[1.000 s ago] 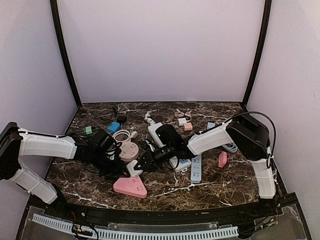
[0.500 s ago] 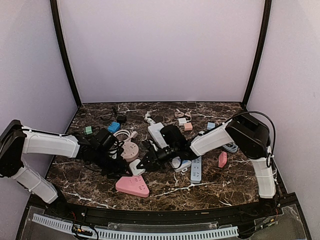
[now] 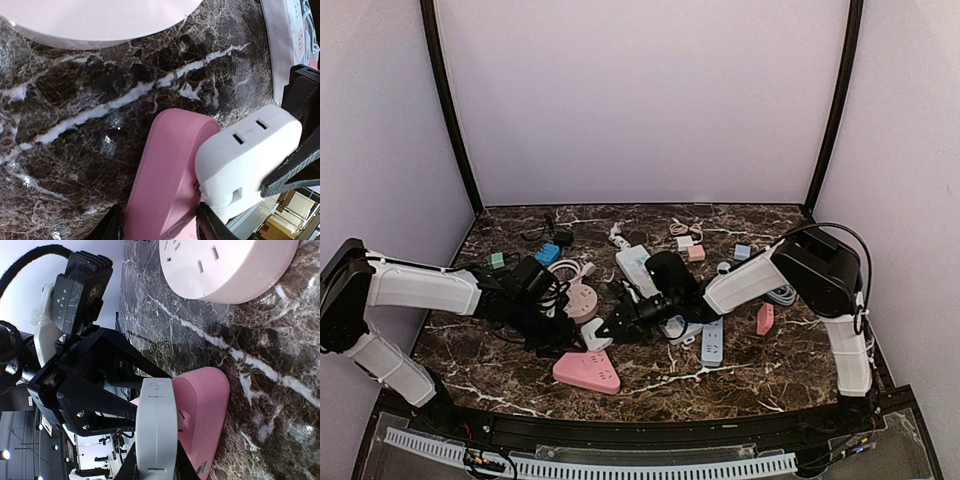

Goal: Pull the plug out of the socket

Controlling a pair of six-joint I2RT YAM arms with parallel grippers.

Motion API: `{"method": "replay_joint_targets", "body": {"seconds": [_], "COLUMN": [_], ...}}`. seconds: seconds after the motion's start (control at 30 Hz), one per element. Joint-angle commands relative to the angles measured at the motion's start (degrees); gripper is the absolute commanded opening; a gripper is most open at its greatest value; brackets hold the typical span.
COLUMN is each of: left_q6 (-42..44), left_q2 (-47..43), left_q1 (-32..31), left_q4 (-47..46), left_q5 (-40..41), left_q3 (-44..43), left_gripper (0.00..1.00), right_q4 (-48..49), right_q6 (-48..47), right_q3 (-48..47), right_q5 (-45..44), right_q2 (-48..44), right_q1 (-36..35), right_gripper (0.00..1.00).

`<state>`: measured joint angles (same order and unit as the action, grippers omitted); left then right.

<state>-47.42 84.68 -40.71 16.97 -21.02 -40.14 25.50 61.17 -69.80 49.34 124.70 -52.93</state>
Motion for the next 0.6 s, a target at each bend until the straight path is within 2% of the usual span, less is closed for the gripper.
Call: {"method": "replay_joint_targets", "body": {"seconds": [0.0, 0.57], "left_q6": [-1.0, -1.0], "left_q2": [4.6, 3.5], "left_q1": [-0.1, -0.2], "left_q4": [9.9, 9.4], "left_q5": [8.6, 7.2], "left_q3": [4.0, 5.4], "left_gripper": [0.48, 0.49], "right_q4": [7.3, 9.4], "right_q6": [0.8, 3.1], "right_q3": [1.0, 2.1], "right_q5": [1.7, 2.5], "right_q2": [-4.6, -5.8], "right_q1": [1.3, 2.1], "right_gripper": [0.0, 0.0]}}
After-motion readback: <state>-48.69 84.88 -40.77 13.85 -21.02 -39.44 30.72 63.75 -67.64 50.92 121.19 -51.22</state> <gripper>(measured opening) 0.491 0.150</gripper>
